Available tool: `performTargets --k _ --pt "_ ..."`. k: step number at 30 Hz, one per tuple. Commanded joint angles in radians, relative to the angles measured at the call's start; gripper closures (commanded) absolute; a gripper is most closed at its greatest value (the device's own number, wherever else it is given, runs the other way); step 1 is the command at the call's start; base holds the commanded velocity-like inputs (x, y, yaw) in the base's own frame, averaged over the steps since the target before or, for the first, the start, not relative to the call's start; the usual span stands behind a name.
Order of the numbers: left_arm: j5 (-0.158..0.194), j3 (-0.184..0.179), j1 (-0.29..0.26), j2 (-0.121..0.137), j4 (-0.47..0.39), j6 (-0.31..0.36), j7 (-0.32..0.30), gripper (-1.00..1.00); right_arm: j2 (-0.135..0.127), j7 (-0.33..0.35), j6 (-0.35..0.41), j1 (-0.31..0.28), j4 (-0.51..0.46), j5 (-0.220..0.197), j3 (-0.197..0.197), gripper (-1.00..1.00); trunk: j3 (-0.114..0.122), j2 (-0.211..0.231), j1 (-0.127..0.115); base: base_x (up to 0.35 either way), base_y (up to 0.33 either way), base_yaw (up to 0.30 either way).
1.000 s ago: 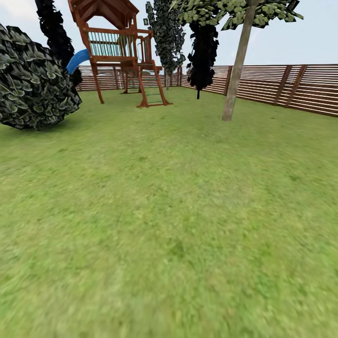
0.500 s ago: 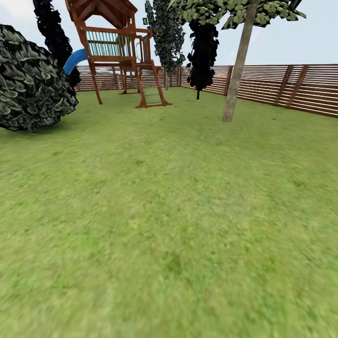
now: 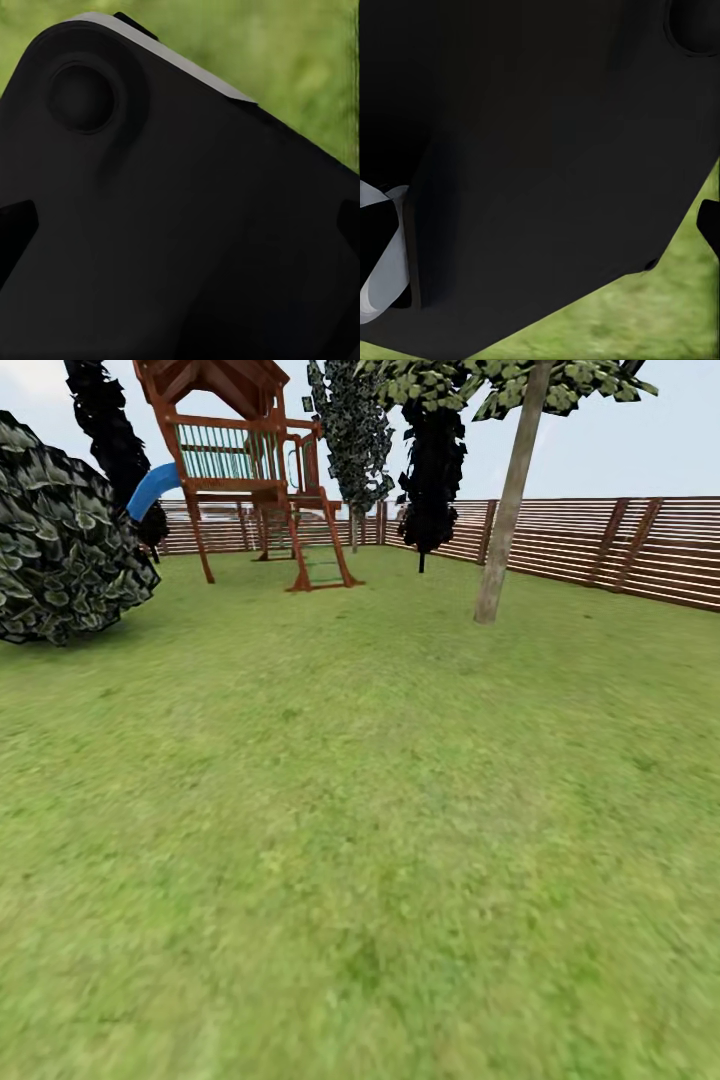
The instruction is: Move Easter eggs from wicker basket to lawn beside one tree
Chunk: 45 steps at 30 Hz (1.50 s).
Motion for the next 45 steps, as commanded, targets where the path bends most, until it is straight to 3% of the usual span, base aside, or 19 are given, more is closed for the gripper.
performTargets --k 1,28,45 --pt "0.005 -0.003 0.0 0.0 0.0 -0.003 0.001 -1.0 0.0 0.002 0.004 0.0 -0.002 0.01 0.001 -1.0 -0.001 0.0 0.001 0.343 -0.089 0.0" --pt "0.005 -0.003 0.0 0.0 0.0 -0.004 0.0 -1.0 0.0 0.002 0.004 0.0 -0.002 0.01 0.001 -1.0 -0.001 0.0 0.001 0.343 -0.089 0.0" --pt "0.008 -0.005 0.0 0.0 0.005 -0.05 0.009 -1.0 0.0 0.002 0.004 0.0 -0.002 0.01 0.001 -1.0 -0.001 0.0 0.001 0.343 -0.09 0.0"
